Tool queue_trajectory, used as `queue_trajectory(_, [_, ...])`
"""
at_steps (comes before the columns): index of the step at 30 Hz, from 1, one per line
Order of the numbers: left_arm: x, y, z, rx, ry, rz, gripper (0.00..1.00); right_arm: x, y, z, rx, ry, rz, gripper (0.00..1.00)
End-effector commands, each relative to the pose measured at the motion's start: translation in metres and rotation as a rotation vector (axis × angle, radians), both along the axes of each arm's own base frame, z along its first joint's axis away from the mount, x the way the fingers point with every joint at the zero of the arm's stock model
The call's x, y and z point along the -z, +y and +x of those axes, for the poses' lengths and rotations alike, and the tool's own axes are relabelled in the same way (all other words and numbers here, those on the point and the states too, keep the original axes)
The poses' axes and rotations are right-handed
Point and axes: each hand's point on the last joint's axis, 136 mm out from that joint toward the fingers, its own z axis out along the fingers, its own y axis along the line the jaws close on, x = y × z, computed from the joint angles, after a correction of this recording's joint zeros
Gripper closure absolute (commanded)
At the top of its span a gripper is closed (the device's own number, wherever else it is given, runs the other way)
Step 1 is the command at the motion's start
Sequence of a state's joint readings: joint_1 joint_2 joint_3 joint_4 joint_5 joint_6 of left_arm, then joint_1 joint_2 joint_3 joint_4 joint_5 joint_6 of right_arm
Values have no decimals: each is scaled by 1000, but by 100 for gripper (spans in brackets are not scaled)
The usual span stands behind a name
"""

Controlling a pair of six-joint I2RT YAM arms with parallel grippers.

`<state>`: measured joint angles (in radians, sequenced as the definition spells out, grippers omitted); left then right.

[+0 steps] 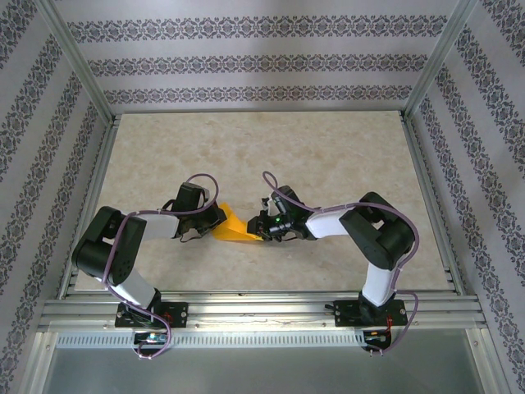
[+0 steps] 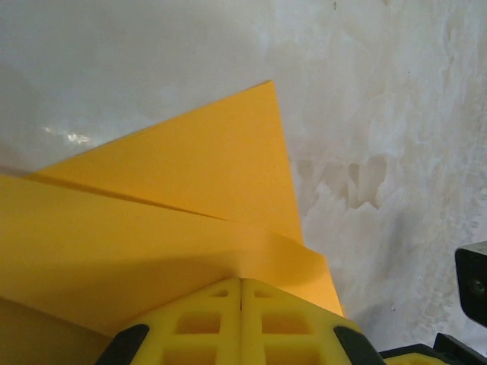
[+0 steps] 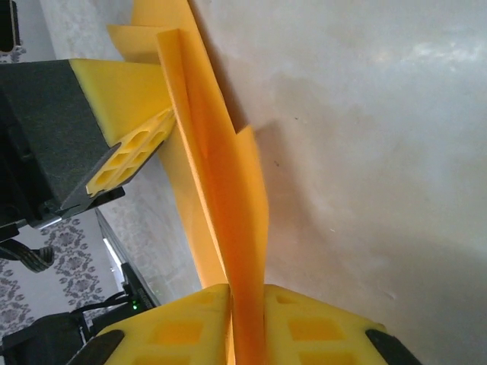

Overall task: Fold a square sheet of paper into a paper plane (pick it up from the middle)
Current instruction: Turn over the paper at the center of the table.

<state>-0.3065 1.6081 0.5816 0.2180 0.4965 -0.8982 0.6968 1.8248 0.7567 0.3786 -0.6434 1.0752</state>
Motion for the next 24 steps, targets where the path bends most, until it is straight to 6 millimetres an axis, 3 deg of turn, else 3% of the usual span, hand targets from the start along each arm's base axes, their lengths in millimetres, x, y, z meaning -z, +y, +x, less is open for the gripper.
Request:
queue_trajectory(1, [-7,-3,-5,8,1,-17,92,-7,8,6,-22,-29,60,84])
queue_trajectory(7, [-39,-4,2,5,-77,-40,77,-17,6,6,-45,-63,84,91])
queue_trajectory(14, [-98,-1,9,9,-224,-34,66,-41,-15,7,-72,-184,7,94])
queue_trajectory(19, [-145,7,10,8,-366,0,61,-61,-52,14,-69,-349,-160,95])
queue_trajectory(24, [-170,20,3,35,-475,95,49,-75,-116,22,-116,-540,-554,97])
